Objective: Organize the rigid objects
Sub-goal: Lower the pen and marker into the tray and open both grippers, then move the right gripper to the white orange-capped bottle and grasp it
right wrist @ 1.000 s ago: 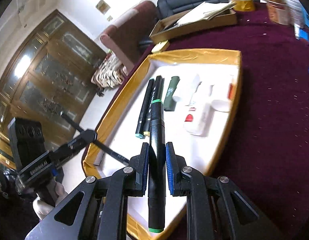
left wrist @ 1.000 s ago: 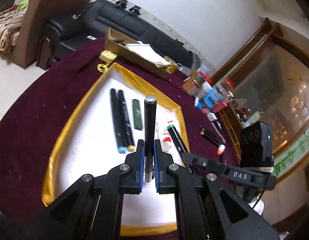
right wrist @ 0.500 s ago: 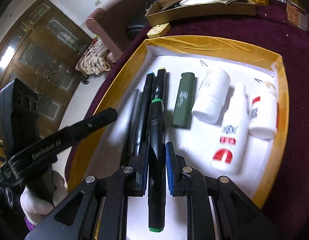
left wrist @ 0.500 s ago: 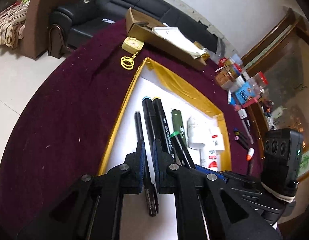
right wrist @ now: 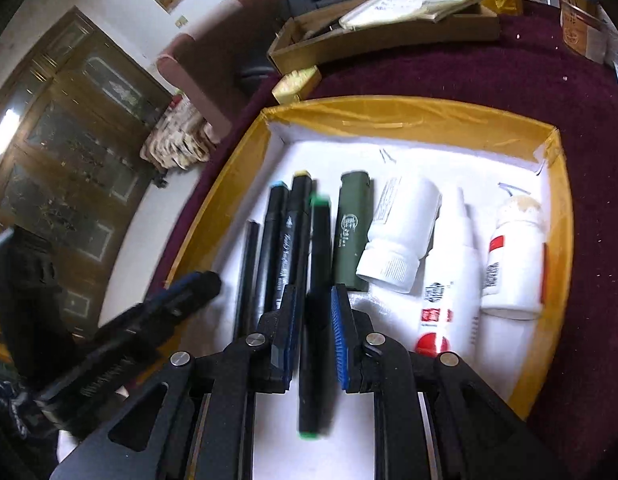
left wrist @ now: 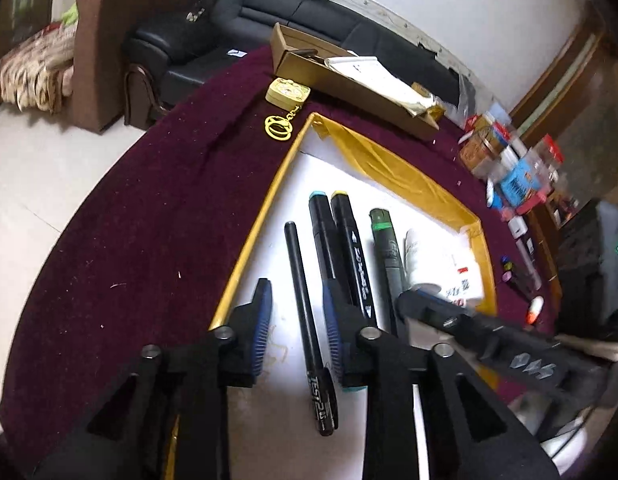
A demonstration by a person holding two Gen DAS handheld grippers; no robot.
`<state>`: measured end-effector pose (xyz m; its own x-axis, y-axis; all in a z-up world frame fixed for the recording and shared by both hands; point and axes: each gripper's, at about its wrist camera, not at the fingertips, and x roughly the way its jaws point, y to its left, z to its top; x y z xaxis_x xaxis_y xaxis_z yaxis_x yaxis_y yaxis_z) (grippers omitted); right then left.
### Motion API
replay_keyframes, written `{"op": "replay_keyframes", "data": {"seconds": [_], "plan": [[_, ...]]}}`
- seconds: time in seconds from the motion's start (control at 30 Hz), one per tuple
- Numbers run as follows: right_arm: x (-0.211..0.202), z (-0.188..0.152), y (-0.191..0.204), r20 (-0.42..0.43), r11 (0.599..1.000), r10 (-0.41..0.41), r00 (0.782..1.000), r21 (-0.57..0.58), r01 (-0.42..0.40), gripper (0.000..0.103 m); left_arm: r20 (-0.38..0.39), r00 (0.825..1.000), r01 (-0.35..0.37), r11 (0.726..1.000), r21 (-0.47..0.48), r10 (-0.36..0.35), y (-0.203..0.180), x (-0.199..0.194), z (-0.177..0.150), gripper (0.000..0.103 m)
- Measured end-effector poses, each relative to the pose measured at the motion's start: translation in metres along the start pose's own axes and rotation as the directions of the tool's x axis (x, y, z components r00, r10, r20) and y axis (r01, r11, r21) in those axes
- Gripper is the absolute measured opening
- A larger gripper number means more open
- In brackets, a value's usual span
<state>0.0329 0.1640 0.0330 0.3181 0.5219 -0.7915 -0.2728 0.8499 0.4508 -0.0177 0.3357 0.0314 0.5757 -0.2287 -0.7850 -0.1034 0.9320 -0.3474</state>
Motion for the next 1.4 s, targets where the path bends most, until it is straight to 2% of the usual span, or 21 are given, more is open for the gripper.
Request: {"op": "replay_keyframes", "data": {"seconds": [0.2,0.3,0.4,0.47,0.53,0.67,0.73,0.87,0.97,1.03,1.2,1.27,1.4], "plan": [[-0.042,-0.010,-0.010,0.064,0.999,0.035,0.997,-0.013,-0.035,0.015,0.013,1.000,-0.028,0.999,0.043,0.027,-0.010,-0.002,-0.005,0.044],[-0.072,-0.022,-0.030,0.103,0.999,0.043,0.994,-0.001,-0.043,0.015,0.024,1.000,0.009,0.999,0.037,-0.010,-0.008,-0.004,-0.005,0.051],[-0.102,-0.033,-0.060,0.148,0.999,0.026,0.989,0.016,-0.028,0.017,0.032,0.999,0.038,0.999,-0.016,-0.038,-0.003,-0.010,-0.006,0.054],[-0.130,-0.044,-0.090,0.189,0.999,-0.006,0.982,0.048,-0.003,0.026,0.035,0.997,0.069,0.995,-0.069,-0.066,-0.002,-0.019,-0.011,0.055],[-0.156,-0.055,-0.119,0.232,0.996,-0.052,0.971,0.087,0.032,0.032,0.048,0.994,0.104,0.992,-0.074,-0.101,-0.012,-0.029,-0.016,0.058],[-0.211,-0.079,-0.188,0.305,0.967,-0.200,0.931,0.214,0.138,0.033,0.079,0.974,0.213,0.977,-0.018,-0.211,-0.060,-0.055,-0.029,0.068],[-0.234,-0.091,-0.220,0.325,0.943,-0.256,0.910,0.293,0.161,0.033,0.080,0.964,0.254,0.967,0.016,-0.255,-0.085,-0.063,-0.036,0.072],[-0.262,-0.108,-0.265,0.335,0.896,-0.327,0.884,0.408,0.177,0.033,0.041,0.934,0.350,0.932,0.097,-0.356,-0.148,-0.066,-0.061,0.073],[-0.271,-0.109,-0.283,0.331,0.880,-0.352,0.875,0.435,0.190,0.033,-0.001,0.916,0.399,0.908,0.130,-0.402,-0.184,-0.059,-0.085,0.073],[-0.268,-0.102,-0.290,0.321,0.876,-0.362,0.875,0.439,0.201,0.033,-0.024,0.912,0.410,0.902,0.132,-0.411,-0.200,-0.049,-0.101,0.073],[-0.255,-0.075,-0.307,0.294,0.864,-0.402,0.867,0.436,0.253,0.033,-0.155,0.915,0.394,0.909,0.134,-0.374,-0.225,-0.019,-0.129,0.073],[-0.244,-0.062,-0.317,0.271,0.856,-0.419,0.866,0.435,0.278,0.033,-0.158,0.920,0.381,0.913,0.146,-0.359,-0.229,-0.019,-0.134,0.073],[-0.214,-0.045,-0.330,0.191,0.849,-0.420,0.887,0.428,0.310,0.033,-0.147,0.931,0.356,0.921,0.160,-0.335,-0.230,-0.021,-0.137,0.073]]}}
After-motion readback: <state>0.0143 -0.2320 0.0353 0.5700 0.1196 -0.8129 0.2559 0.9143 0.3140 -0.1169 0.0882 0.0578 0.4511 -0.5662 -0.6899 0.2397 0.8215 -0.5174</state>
